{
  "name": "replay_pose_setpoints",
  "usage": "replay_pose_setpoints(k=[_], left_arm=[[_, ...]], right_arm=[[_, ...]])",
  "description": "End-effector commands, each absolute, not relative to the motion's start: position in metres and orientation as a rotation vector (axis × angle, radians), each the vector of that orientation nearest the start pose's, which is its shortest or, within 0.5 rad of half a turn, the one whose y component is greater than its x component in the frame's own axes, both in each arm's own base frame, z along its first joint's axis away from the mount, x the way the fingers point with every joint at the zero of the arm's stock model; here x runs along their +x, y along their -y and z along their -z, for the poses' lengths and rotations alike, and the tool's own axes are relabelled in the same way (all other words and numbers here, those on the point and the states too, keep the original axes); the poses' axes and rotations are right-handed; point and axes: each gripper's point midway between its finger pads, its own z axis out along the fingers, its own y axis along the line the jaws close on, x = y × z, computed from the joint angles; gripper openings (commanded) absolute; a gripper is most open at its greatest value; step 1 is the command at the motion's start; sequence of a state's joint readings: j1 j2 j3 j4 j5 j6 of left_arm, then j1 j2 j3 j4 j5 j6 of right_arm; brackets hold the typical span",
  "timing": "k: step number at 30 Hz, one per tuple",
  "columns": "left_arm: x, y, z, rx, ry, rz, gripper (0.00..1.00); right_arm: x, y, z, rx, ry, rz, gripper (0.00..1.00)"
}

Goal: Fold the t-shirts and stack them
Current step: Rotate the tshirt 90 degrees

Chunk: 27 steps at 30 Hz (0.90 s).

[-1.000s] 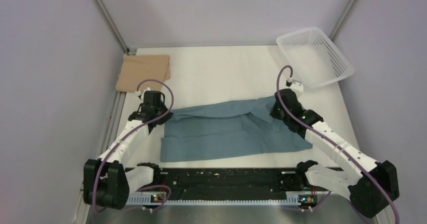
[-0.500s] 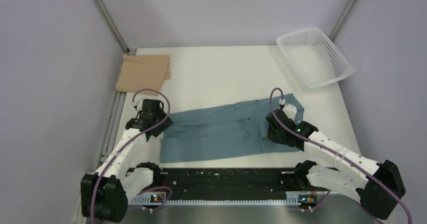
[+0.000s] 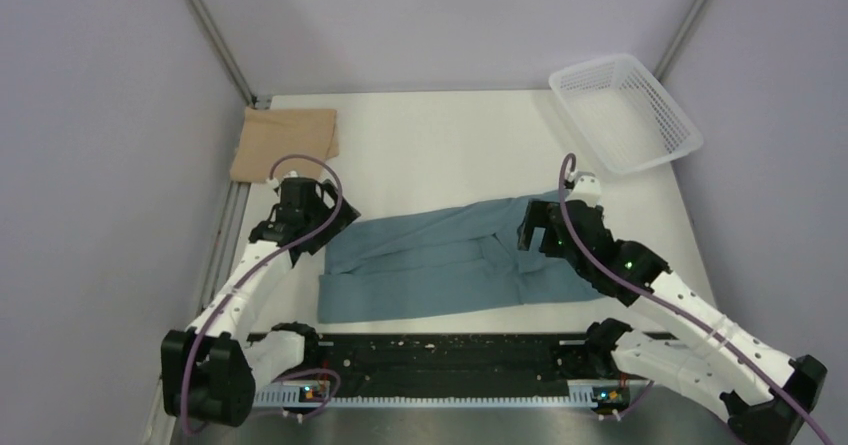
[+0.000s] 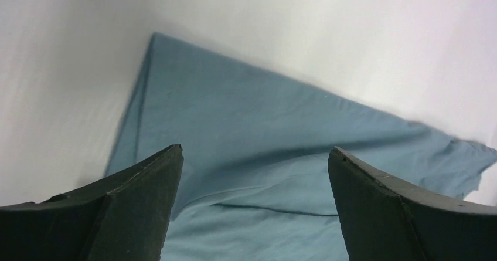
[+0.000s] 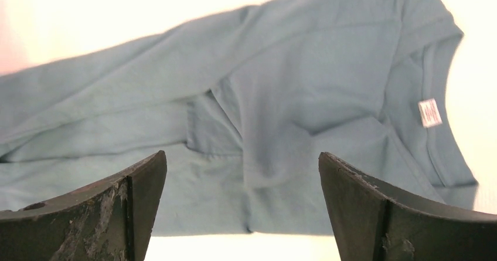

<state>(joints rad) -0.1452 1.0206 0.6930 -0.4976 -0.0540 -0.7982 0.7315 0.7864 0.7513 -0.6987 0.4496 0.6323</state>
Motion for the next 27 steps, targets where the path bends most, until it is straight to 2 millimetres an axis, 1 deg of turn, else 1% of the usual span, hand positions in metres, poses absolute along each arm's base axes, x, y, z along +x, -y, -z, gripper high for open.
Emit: replay_pose_setpoints(k=[1,2,4,5,7,9,11,13,14,16,18,20,22,24,25,27], left_arm=[[0.312,0.108,-0.122,-0.654,-2.282,0.663,0.98],[0.316,0.117,-0.118,-0.622,-2.301,0.705,0.98],[0.319,0.125,-0.104,-0.615,-2.355,0.716,0.99],[0.318,0.125,-0.095,-0.617,-2.386,0.7,0.99],[0.313,0.12,-0.075,-0.643,-2.439,0.648,0.99],[0.302,0.112,-0.054,-0.667,-2.489,0.578,0.99],[0.291,0.098,-0.035,-0.727,-2.524,0.468,0.99],[0.283,0.09,-0.021,-0.762,-2.553,0.403,0.99],[0.28,0.09,-0.017,-0.766,-2.567,0.395,0.99],[0.273,0.089,-0.008,-0.778,-2.596,0.383,0.99],[0.264,0.09,0.0,-0.795,-2.632,0.378,0.97],[0.255,0.093,-0.002,-0.82,-2.644,0.404,0.97],[0.247,0.097,-0.009,-0.809,-2.624,0.445,0.96],[0.236,0.096,-0.015,-0.815,-2.599,0.431,0.97],[0.231,0.098,-0.018,-0.813,-2.587,0.444,0.97],[0.216,0.105,-0.017,-0.836,-2.585,0.491,0.98]], right_arm=[[0.243,-0.153,-0.165,0.046,-2.167,-0.294,0.99],[0.25,-0.161,-0.15,0.055,-2.204,-0.3,0.99],[0.265,-0.164,-0.121,0.153,-2.318,-0.302,0.99],[0.273,-0.161,-0.106,0.203,-2.369,-0.305,0.97],[0.278,-0.163,-0.08,0.237,-2.428,-0.326,0.96],[0.272,-0.156,-0.057,0.266,-2.485,-0.296,0.95],[0.263,-0.139,-0.039,0.304,-2.505,-0.208,0.95],[0.252,-0.126,-0.021,0.342,-2.529,-0.155,0.96],[0.247,-0.123,-0.013,0.357,-2.544,-0.164,0.96],[0.243,-0.13,0.004,0.369,-2.576,-0.229,0.95],[0.251,-0.14,0.011,0.365,-2.577,-0.274,0.95],[0.274,-0.148,0.012,0.355,-2.554,-0.273,0.95],[0.308,-0.161,0.005,0.348,-2.505,-0.275,0.95],[0.352,-0.186,-0.01,0.305,-2.433,-0.337,0.95],[0.371,-0.196,-0.015,0.288,-2.402,-0.354,0.95],[0.413,-0.213,-0.028,0.246,-2.326,-0.364,0.95]])
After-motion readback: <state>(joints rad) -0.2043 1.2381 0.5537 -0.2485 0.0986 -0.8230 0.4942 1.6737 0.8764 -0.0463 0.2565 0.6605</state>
